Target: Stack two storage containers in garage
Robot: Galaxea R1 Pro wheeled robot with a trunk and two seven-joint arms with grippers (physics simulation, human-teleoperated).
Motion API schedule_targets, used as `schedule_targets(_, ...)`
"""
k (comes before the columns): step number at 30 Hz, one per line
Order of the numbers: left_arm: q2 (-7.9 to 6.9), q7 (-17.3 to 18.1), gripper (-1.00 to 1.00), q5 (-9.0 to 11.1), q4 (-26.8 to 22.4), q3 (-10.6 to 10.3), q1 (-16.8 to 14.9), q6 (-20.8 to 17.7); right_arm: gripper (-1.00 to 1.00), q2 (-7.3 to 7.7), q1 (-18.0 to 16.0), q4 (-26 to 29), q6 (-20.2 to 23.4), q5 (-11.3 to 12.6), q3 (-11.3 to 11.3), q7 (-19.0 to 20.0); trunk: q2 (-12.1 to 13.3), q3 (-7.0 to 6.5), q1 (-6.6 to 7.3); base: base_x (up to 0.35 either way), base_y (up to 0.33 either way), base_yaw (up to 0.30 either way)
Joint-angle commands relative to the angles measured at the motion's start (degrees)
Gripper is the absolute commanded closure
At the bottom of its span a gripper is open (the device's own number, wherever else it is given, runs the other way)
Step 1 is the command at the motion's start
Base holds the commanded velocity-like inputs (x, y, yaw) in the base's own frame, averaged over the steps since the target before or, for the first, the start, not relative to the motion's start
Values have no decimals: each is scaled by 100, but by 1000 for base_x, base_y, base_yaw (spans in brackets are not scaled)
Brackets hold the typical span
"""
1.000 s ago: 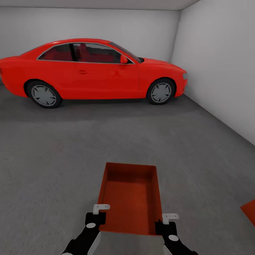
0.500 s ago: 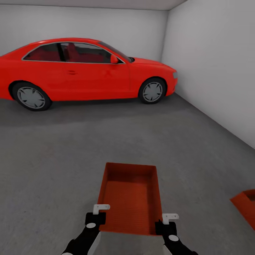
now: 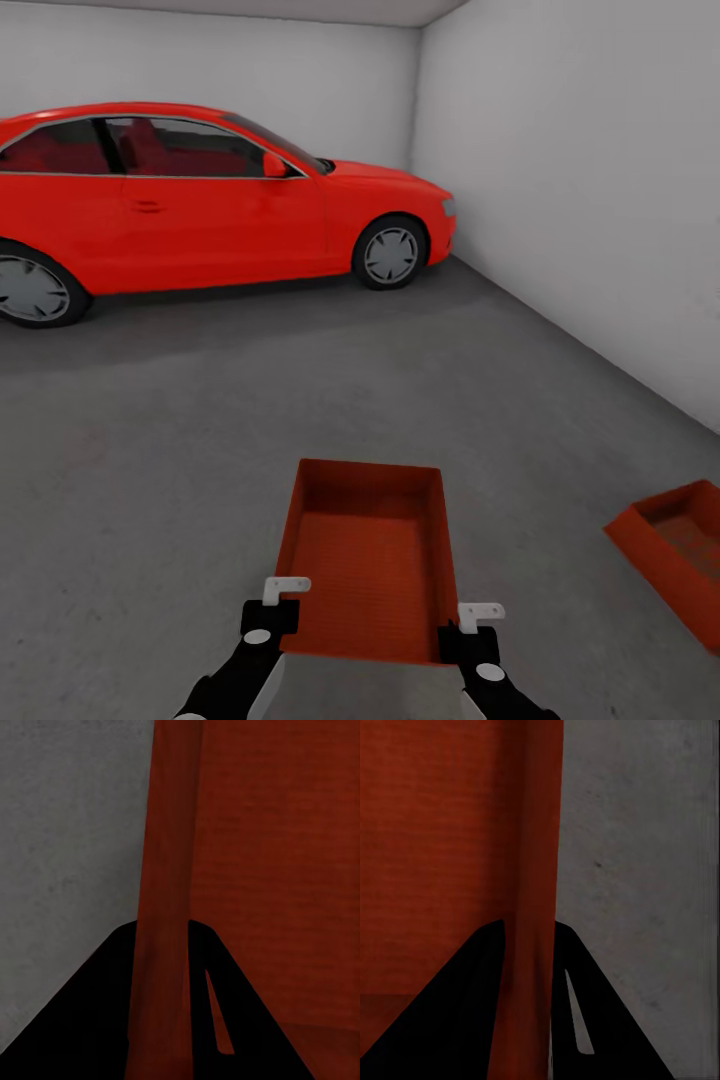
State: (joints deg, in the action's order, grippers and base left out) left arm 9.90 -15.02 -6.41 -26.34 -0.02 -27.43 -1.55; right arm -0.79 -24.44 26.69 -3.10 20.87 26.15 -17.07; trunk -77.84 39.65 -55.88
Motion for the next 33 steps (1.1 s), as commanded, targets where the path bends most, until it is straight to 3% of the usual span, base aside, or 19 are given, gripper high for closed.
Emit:
schedule_targets(1,0,183,100,53,6,45,-8,-20,100,97,-2,-507,-42,-22,56,-103,-3,6,0,0,0,-247)
schedule_targets(33,3,183,100,53,6,42,-8,-20,100,97,-1,-507,-42,-21,56,-103,-3,72,0,0,0,-229)
